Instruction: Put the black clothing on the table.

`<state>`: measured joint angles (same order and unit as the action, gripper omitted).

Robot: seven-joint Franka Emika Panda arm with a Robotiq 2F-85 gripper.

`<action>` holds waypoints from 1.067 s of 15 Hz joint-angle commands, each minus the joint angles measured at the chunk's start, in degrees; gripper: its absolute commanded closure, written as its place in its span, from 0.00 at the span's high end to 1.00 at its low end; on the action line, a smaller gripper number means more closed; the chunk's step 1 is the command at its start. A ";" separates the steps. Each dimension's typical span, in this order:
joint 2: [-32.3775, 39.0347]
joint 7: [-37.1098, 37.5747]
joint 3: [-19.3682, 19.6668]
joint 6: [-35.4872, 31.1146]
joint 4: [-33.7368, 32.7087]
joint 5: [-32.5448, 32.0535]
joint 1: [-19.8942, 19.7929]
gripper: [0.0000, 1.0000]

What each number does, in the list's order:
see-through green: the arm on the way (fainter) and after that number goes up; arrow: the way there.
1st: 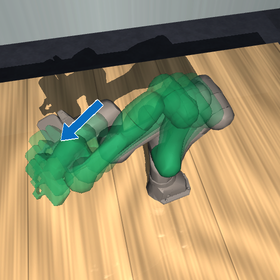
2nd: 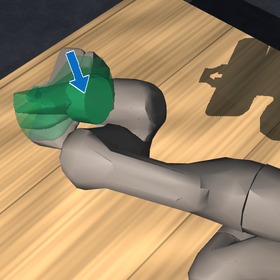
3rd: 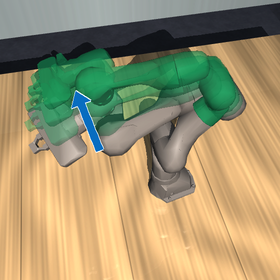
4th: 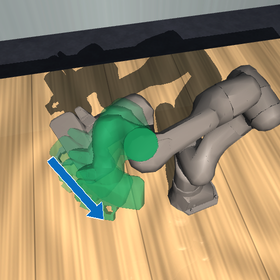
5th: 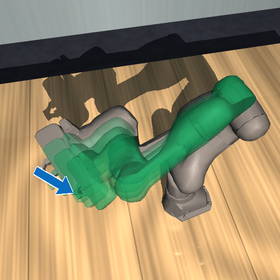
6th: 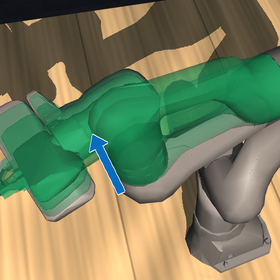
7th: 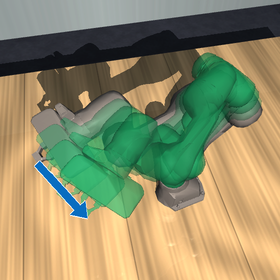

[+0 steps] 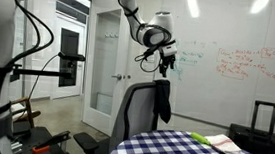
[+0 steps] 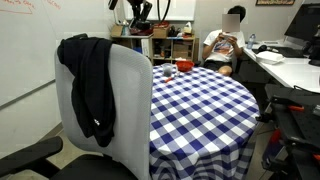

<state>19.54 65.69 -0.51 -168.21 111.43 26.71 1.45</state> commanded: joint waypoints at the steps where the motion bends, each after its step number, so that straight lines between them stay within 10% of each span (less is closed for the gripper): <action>1: 7.04 2.05 1.60 3.79 -8.77 -2.20 0.80 1.00; 16: 23.43 5.80 0.71 25.39 -34.34 -2.53 0.10 1.00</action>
<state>39.53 69.31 0.29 -146.85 83.06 25.50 1.49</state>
